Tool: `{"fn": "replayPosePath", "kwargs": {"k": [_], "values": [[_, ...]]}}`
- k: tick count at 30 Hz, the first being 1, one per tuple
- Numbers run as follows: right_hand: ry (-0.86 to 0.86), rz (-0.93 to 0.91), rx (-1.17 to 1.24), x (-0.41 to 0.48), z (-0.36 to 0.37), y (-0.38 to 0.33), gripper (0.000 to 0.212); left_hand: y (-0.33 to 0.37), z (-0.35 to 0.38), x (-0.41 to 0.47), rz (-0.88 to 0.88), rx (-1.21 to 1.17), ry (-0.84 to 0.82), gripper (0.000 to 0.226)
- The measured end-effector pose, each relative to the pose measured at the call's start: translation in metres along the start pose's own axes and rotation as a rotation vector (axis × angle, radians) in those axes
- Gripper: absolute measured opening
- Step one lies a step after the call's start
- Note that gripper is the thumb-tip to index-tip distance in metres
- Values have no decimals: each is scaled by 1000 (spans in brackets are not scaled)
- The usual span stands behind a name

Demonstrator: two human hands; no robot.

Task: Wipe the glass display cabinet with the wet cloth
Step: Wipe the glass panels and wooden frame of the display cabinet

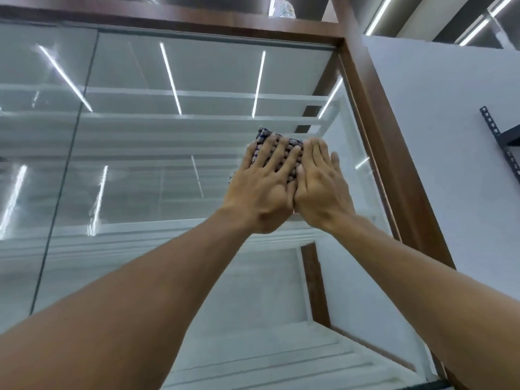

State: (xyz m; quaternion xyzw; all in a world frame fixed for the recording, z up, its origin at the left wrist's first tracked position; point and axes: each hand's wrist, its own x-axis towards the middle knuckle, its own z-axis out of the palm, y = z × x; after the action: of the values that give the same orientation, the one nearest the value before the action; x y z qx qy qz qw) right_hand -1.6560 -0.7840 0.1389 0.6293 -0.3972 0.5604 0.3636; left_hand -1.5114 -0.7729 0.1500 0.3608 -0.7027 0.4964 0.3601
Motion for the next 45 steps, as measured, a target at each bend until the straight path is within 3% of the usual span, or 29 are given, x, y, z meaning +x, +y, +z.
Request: {"fn": "replayPosePath", "kwargs": {"k": [5, 8, 11, 15, 20, 24, 29, 33, 37, 39, 42, 45], "values": [[-47, -68, -135, 13, 25, -65, 70, -76, -21, -38, -163, 17, 38, 62], [-92, -203, -131, 17, 42, -117, 70, -117, -31, -62, -230, 19, 48, 68], [-102, -209, -124, 23, 59, -163, 72, -151, -38, -86, -297, 5, 70, 67], [-114, -299, -150, 25, 78, -202, 63, -197, -49, -119, -395, -25, 119, 63], [-108, -279, -132, 21, 82, -212, 63, -242, -57, -161, -473, -41, 131, 64], [-135, -290, -117, 8, 81, -208, 66, -217, -47, -183, -550, -72, 150, 67], [-140, -328, -109, -14, 69, -179, 67, -169, -36, -163, -306, -10, 76, 66], [-91, -181, -98, -15, 53, -128, 67, -127, -33, -101, -420, -57, 81, 66], [-48, -64, -125, -18, 27, -60, 67, -49, -8, -93, -59, 26, -29, 68], [-49, -81, -137, -23, 17, -35, 67, -36, -4, -75, -65, 23, -7, 67], [-50, -72, -132, -25, 6, -7, 65, -21, -6, -25, -226, -36, 23, 65], [-29, -6, -185, -23, -13, 27, 67, 25, 3, -5, -49, -22, -34, 65]]}}
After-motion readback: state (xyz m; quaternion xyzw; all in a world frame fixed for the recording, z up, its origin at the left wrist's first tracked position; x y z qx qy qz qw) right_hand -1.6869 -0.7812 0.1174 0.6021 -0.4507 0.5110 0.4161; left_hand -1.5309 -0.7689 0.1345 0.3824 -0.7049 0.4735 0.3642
